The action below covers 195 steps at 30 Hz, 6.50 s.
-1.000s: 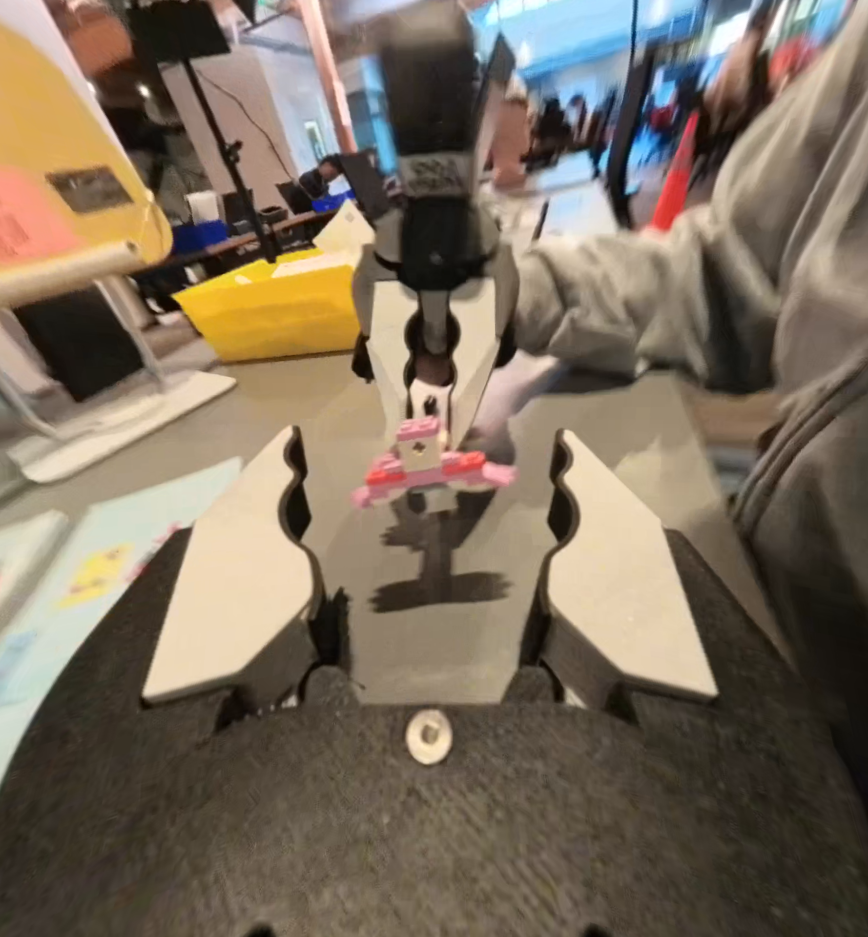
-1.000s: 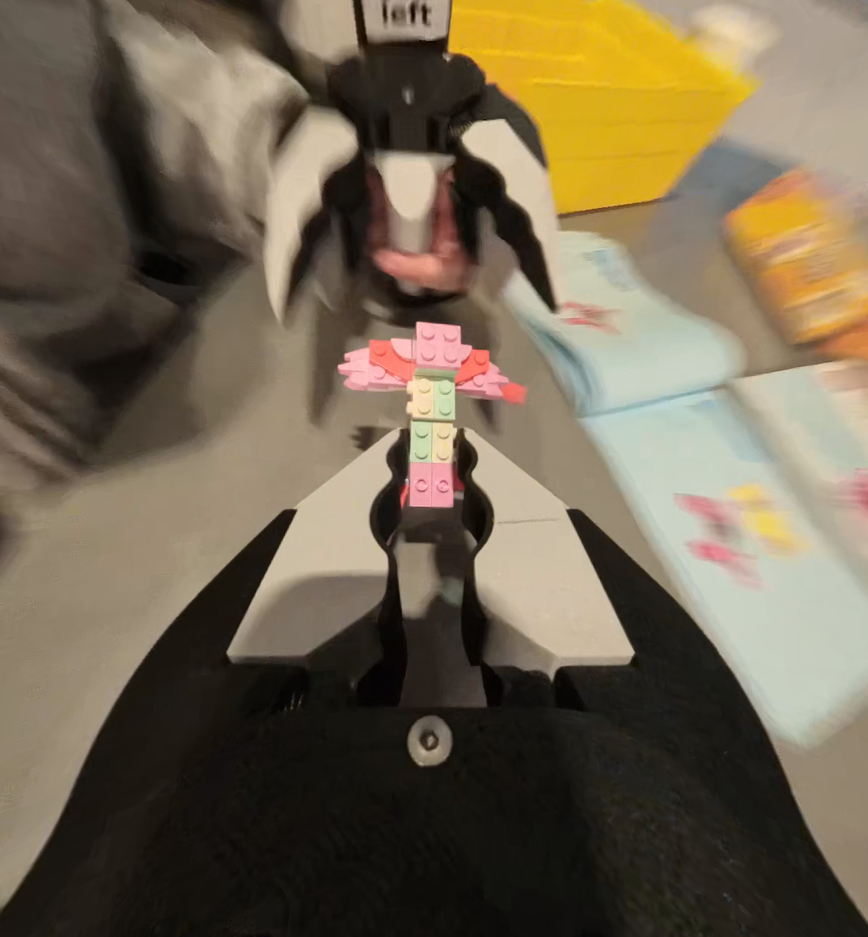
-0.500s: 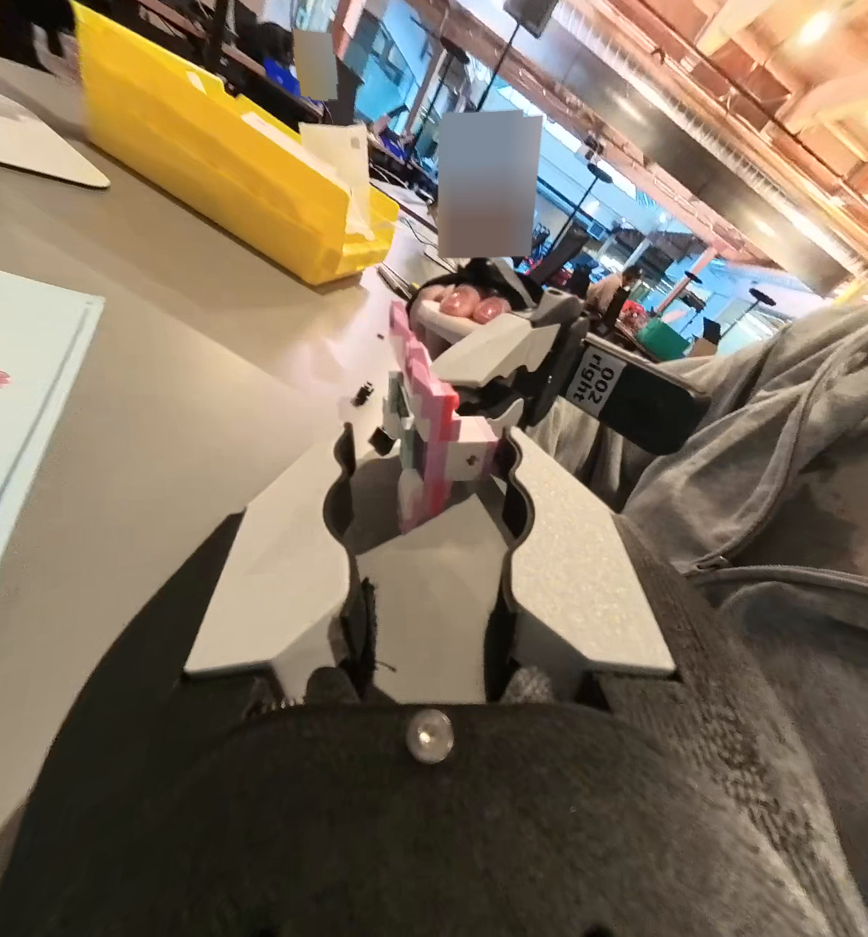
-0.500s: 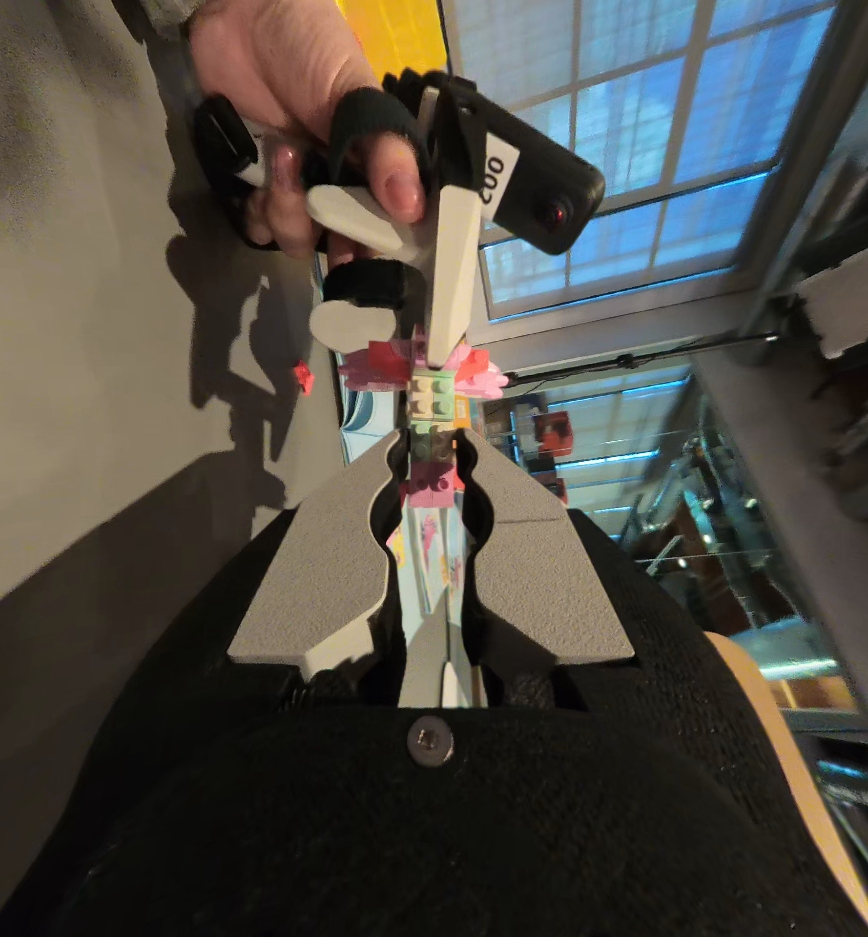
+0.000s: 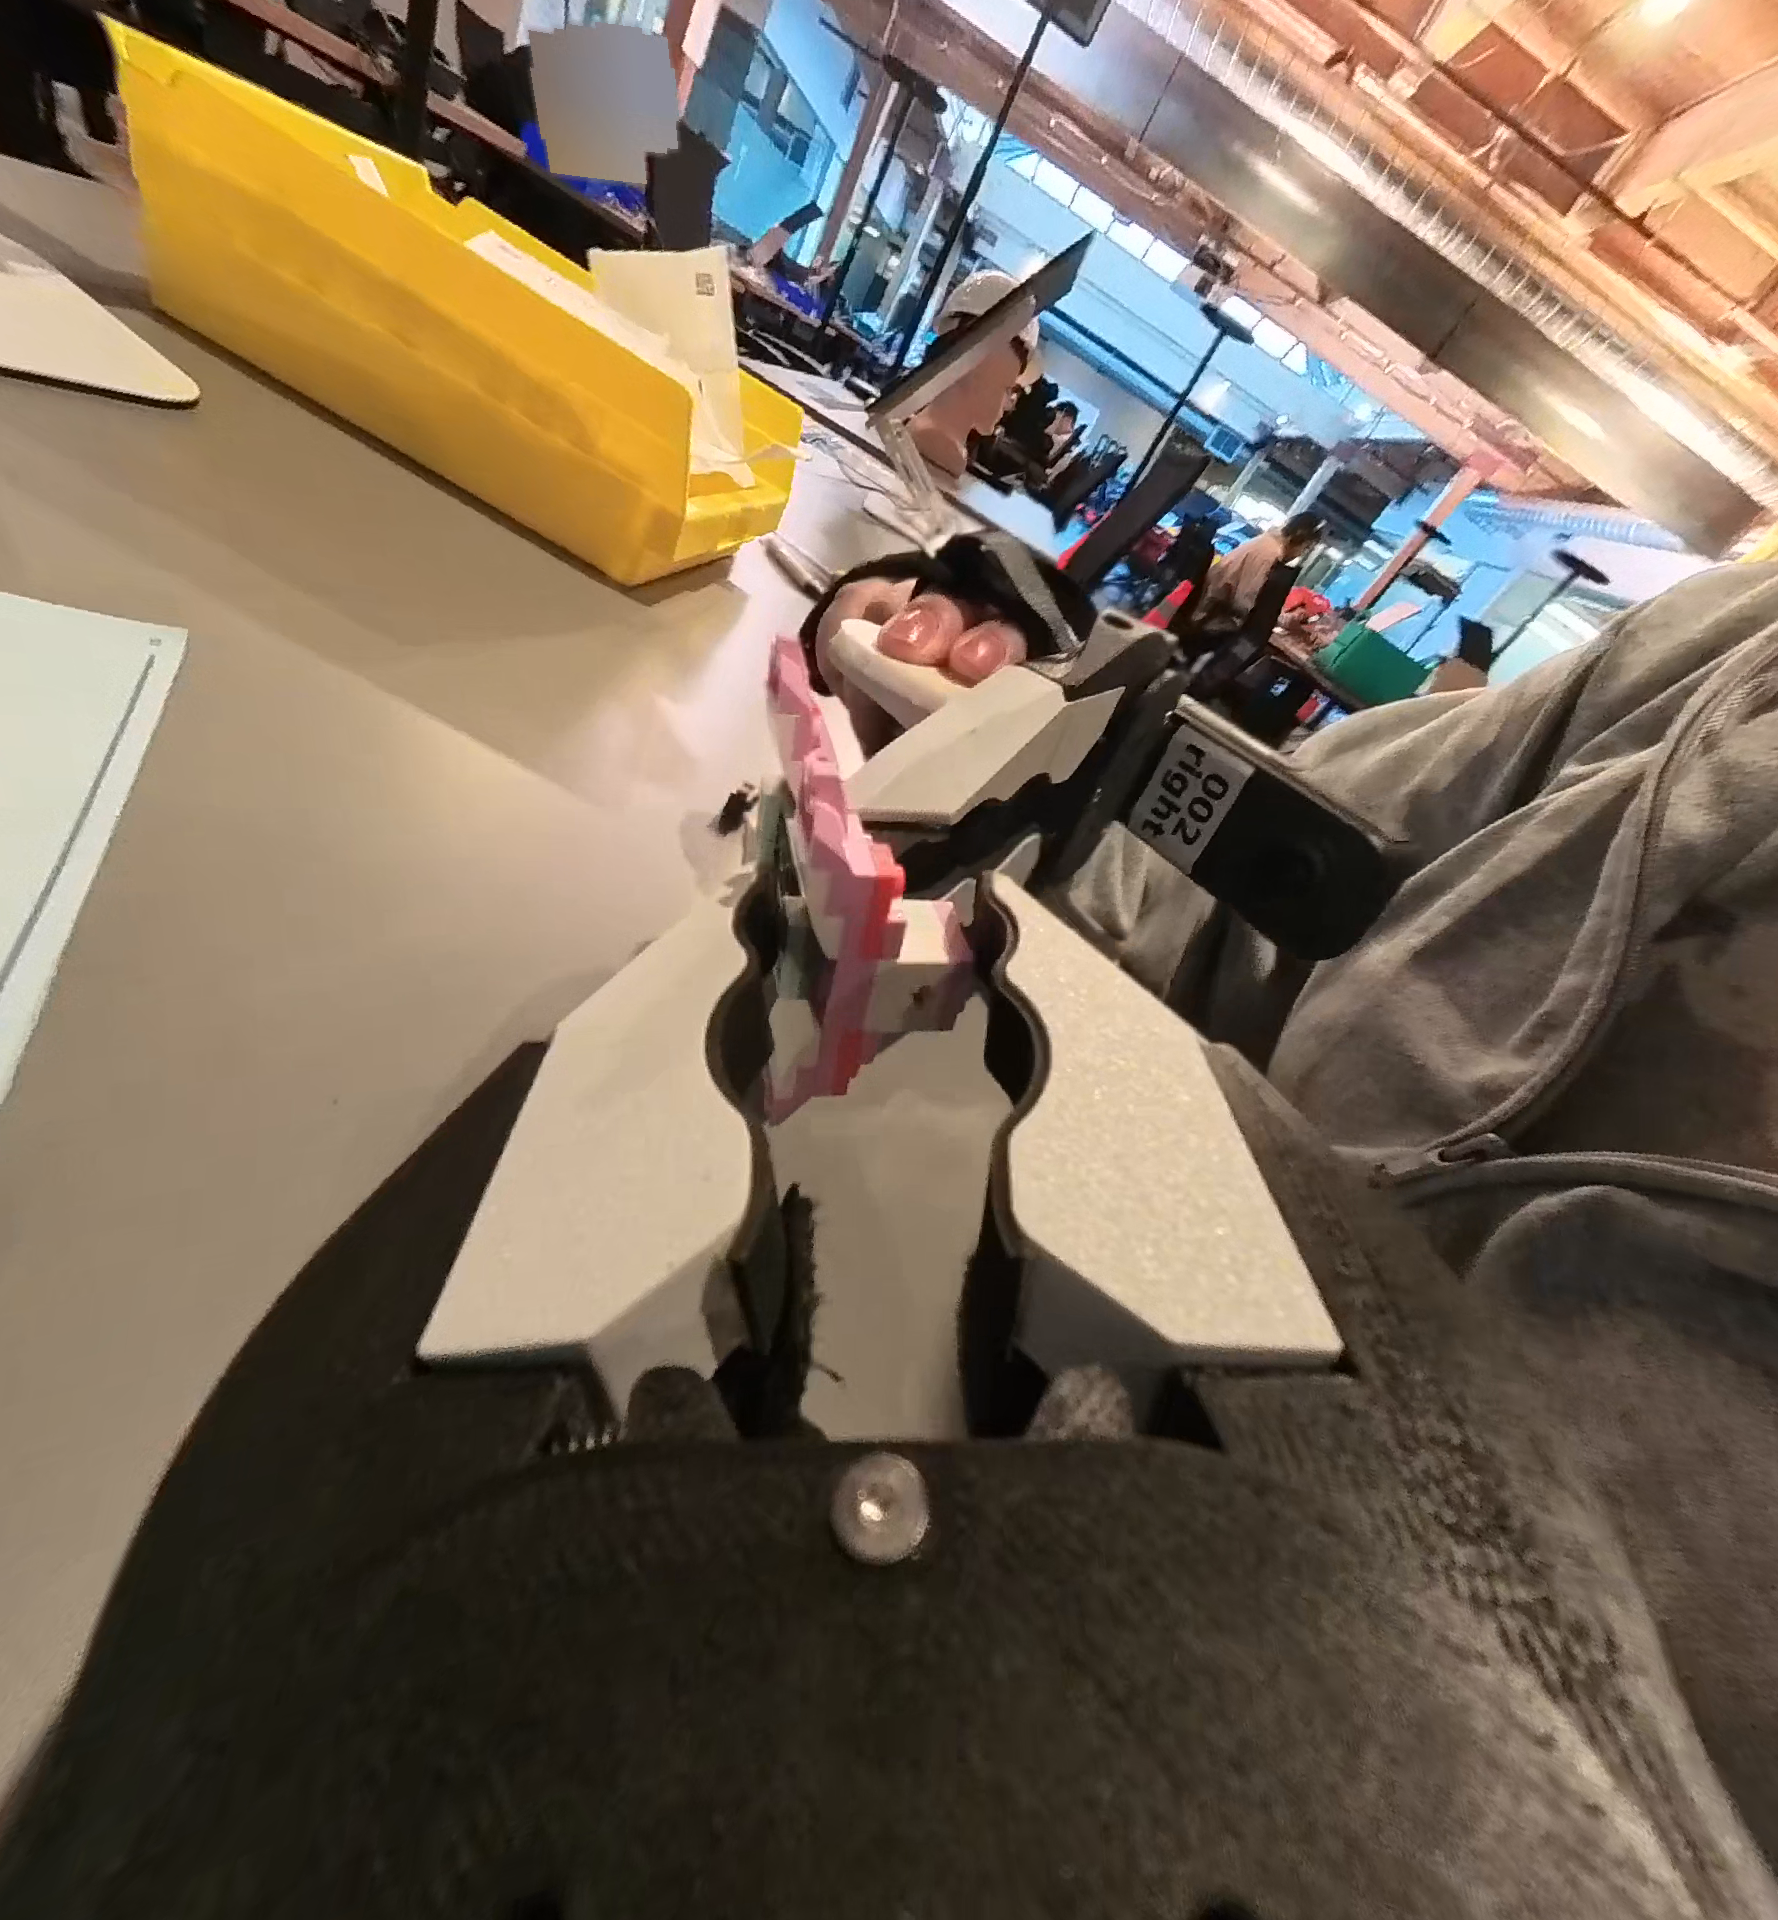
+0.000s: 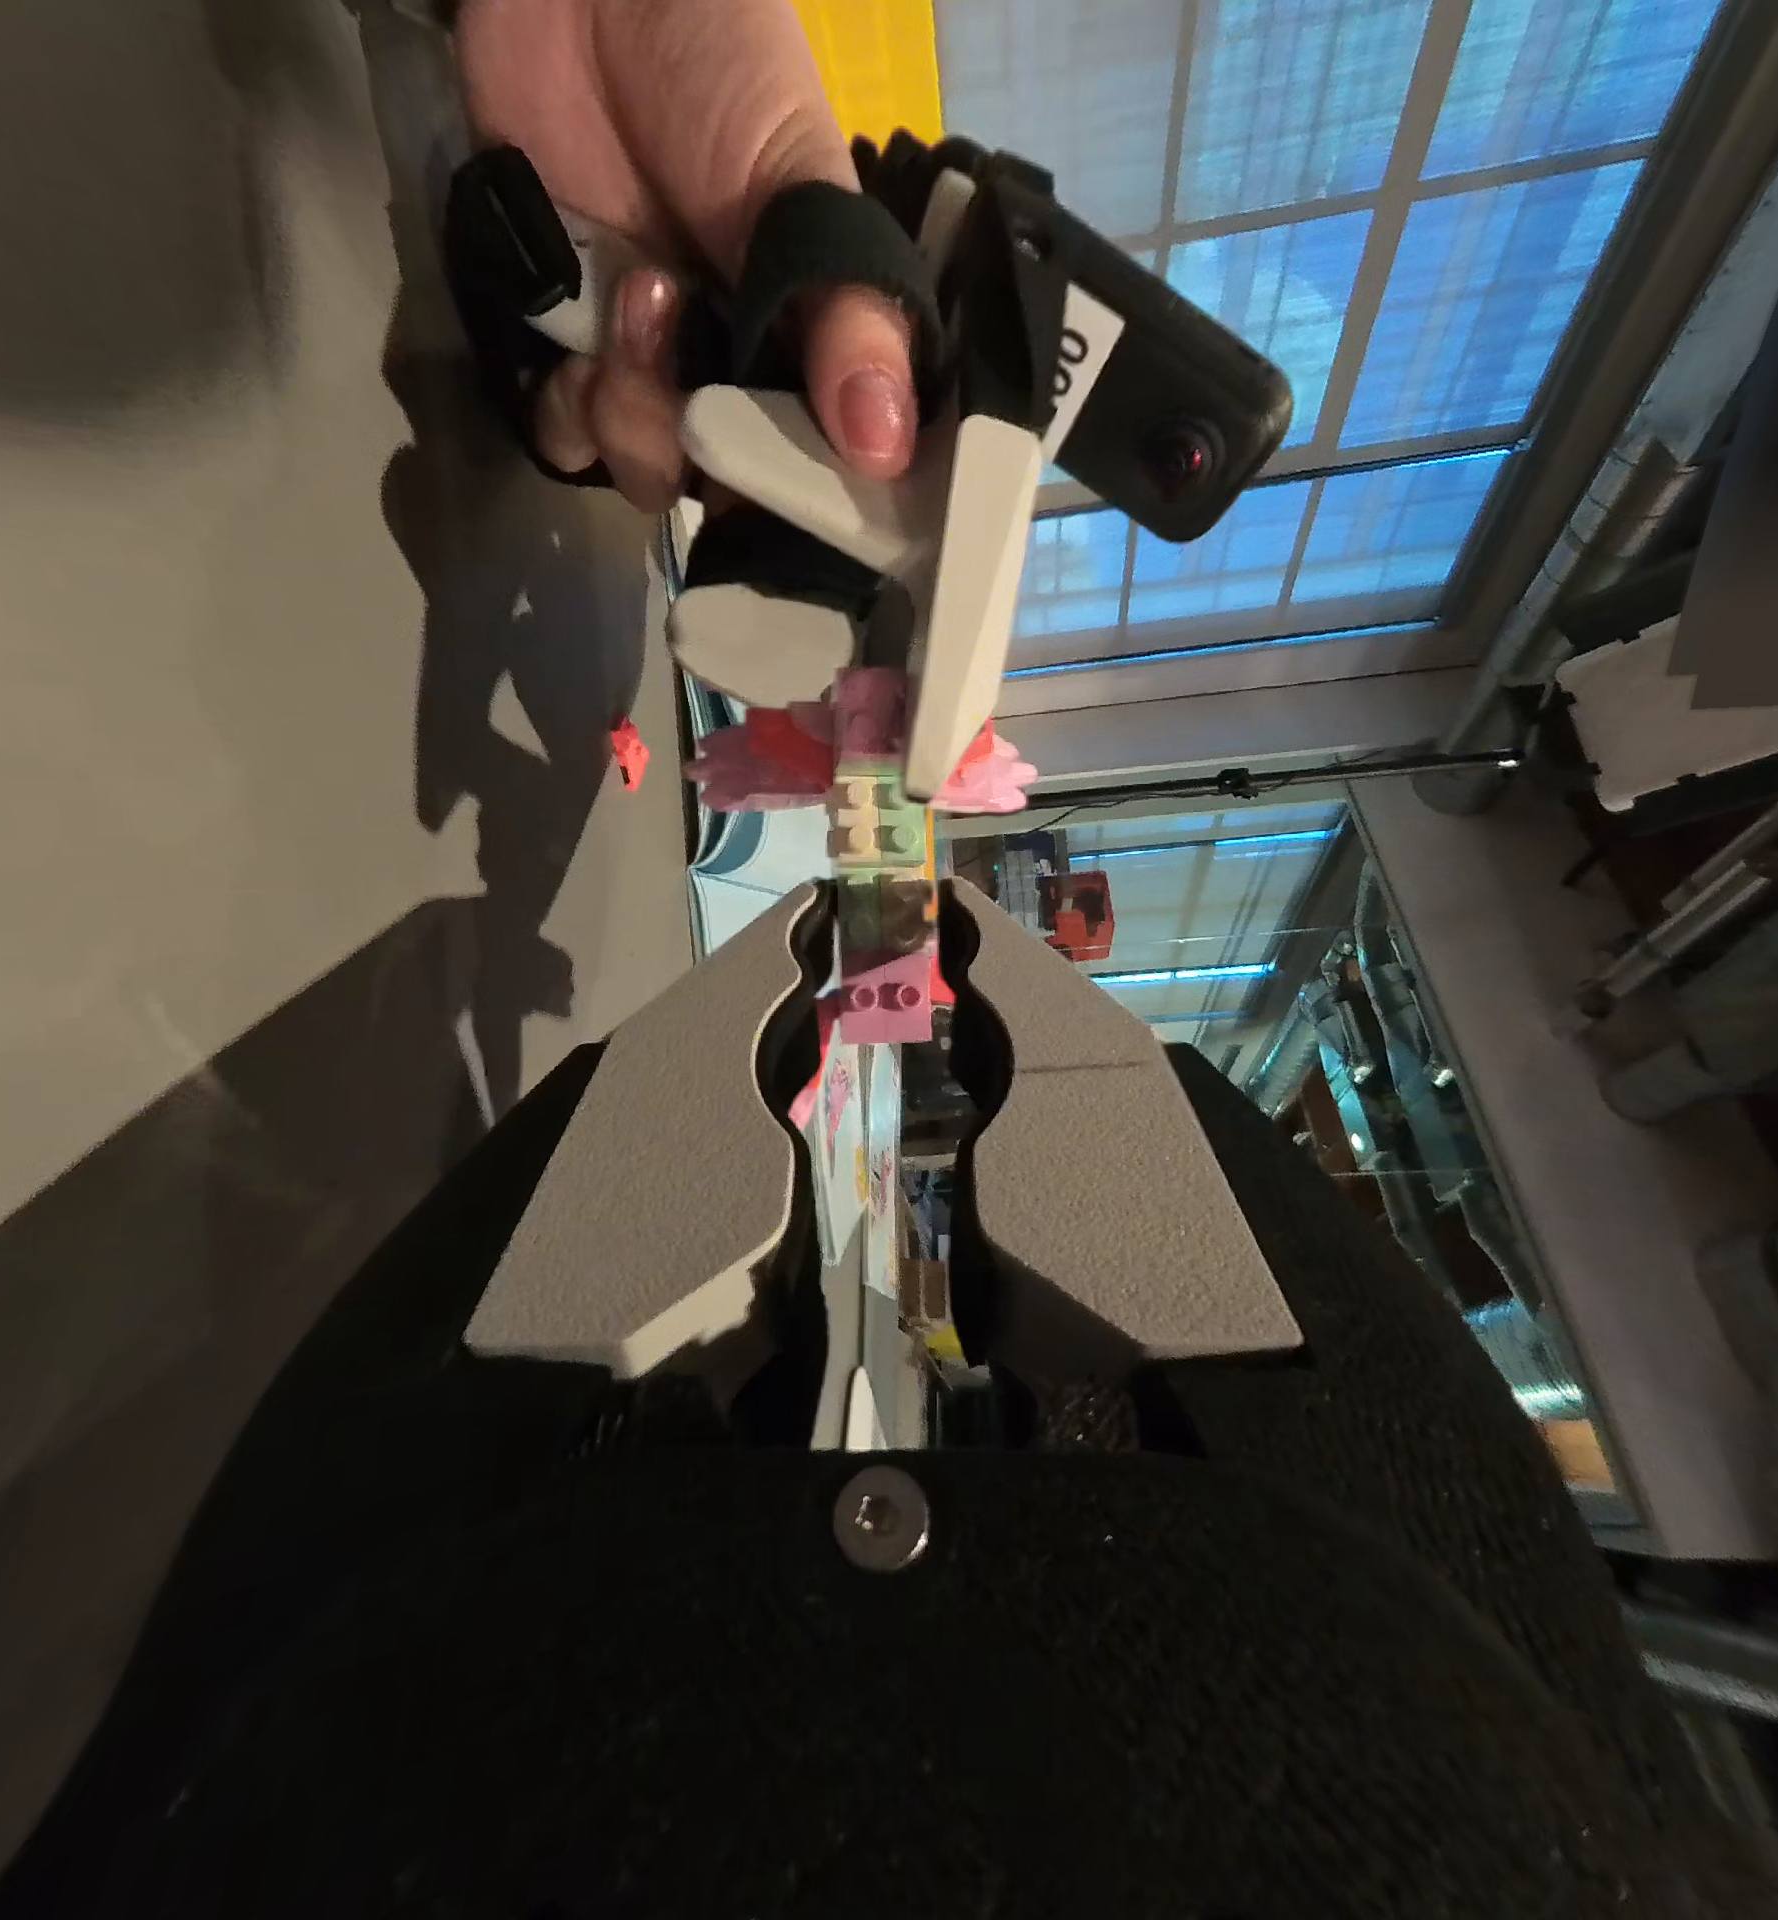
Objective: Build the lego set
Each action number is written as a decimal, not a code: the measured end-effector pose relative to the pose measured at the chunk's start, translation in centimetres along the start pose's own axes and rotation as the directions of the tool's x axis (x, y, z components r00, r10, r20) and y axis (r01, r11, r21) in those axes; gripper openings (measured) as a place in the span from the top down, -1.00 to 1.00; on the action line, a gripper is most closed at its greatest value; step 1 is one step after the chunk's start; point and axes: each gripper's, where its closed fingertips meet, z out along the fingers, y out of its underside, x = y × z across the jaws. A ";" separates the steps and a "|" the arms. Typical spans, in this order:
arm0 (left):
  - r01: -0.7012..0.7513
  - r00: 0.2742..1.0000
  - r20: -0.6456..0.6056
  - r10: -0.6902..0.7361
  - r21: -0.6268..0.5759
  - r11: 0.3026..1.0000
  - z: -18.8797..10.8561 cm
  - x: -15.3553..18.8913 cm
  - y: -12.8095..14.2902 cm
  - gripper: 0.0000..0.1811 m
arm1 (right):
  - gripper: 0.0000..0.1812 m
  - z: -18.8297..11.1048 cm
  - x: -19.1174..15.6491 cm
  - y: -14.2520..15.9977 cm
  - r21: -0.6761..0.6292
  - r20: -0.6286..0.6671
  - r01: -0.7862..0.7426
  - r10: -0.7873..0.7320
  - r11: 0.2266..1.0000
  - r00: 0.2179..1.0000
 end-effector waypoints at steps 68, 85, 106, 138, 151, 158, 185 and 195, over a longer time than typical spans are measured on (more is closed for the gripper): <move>-0.219 0.973 0.084 0.214 0.046 0.975 -0.6 0.3 -0.8 0.61 | 1.00 -0.8 2.3 1.4 -0.114 0.320 -0.930 0.899 0.350 0.299; -0.060 0.998 0.043 0.052 0.209 0.976 -2.1 -0.5 -2.7 0.62 | 1.00 -1.6 -1.0 2.9 -0.278 0.335 -0.842 0.868 0.462 0.366; 0.120 0.992 0.016 -0.129 0.263 0.957 -1.4 -1.6 -3.0 0.62 | 0.43 0.5 0.6 3.6 -0.312 0.052 -0.390 0.425 0.866 0.904; -0.046 0.967 0.254 0.026 0.075 0.996 -0.5 -3.1 -1.0 0.64 | 0.83 1.4 0.0 2.6 -0.375 -0.014 -0.081 0.082 0.923 0.997; 0.064 0.987 0.144 -0.075 0.075 0.995 -0.1 -2.5 -0.5 0.64 | 0.84 0.6 -0.7 1.8 -0.215 0.135 -0.503 0.536 0.837 0.834; 0.101 0.985 0.133 -0.113 0.097 0.990 -0.2 -2.5 -0.7 0.65 | 0.84 0.7 -0.1 2.1 -0.308 0.029 -0.101 0.115 0.946 0.993; 0.335 0.911 0.188 -0.367 0.181 0.925 -1.3 -5.8 -0.8 0.64 | 0.93 -1.3 -6.3 0.8 -0.405 0.443 -0.638 0.751 0.655 0.490; 0.363 0.908 0.138 -0.394 0.208 0.908 -1.7 -5.6 -1.2 0.64 | 0.37 -1.8 -8.0 0.5 -0.537 0.455 -0.697 0.859 0.476 0.236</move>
